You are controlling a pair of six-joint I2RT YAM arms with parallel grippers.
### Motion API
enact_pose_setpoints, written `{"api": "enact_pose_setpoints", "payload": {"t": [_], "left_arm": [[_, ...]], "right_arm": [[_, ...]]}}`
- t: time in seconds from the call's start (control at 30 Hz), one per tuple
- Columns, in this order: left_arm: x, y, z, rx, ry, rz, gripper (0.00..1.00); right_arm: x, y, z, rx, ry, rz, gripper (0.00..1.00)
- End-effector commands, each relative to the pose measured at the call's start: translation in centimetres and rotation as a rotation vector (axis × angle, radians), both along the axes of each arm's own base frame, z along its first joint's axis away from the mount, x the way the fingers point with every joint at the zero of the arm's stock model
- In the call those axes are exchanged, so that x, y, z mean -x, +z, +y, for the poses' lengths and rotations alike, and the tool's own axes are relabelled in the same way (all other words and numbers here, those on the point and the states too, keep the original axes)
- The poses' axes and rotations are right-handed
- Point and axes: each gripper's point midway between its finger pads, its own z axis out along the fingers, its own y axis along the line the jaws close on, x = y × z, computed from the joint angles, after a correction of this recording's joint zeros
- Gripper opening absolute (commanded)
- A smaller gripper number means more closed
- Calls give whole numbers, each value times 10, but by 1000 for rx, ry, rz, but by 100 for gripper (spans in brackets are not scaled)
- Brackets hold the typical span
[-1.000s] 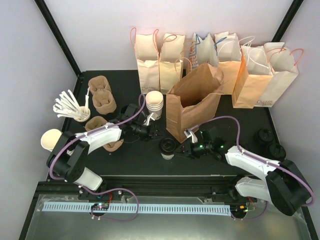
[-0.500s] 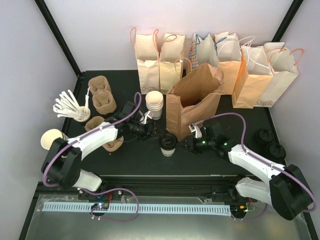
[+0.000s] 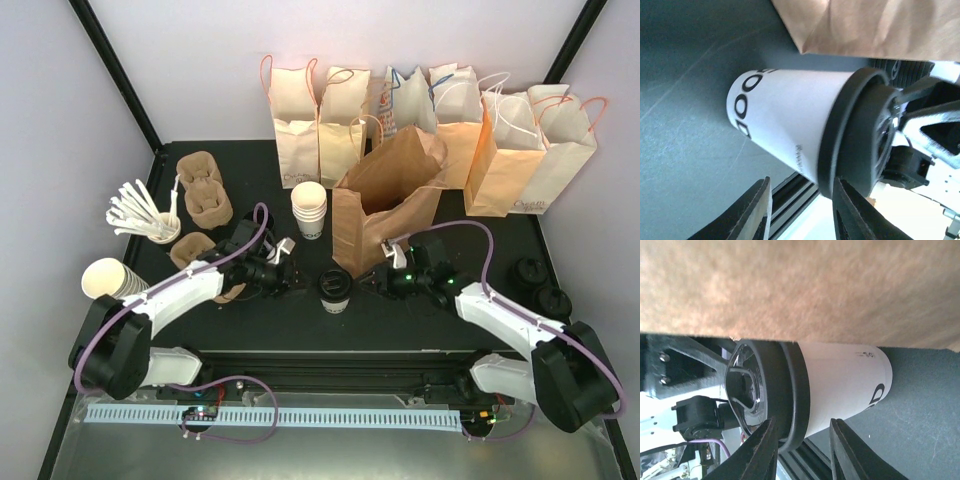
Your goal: Pack the takeout coffee
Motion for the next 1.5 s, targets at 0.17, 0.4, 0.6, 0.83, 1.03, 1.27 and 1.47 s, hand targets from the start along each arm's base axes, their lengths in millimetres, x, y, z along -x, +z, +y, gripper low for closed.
{"api": "enact_pose_setpoints", "payload": {"t": [0.17,0.4,0.6,0.83,1.03,1.27,1.47], "left_arm": [[11,4,-9,127,-10,53,33],[8,6,-14,153,-19,55,33],[6,8,-16,171,-27,49,33],[6,-4,-16,145,-30,76,23],[3,-14,-17,122,-34,83,14],[8,-37,-8,31,-56,96,10],[14,-57,-1,-32,-70,121,9]], "right_arm": [[-23,13,7,-17,-2,-51,30],[-24,7,11,-14,17,-29,27],[-23,3,12,-13,27,-17,26],[-22,-1,13,-13,37,-5,24],[-16,-14,11,12,44,35,22],[0,-38,1,28,21,113,17],[20,-67,-8,46,12,203,16]]}}
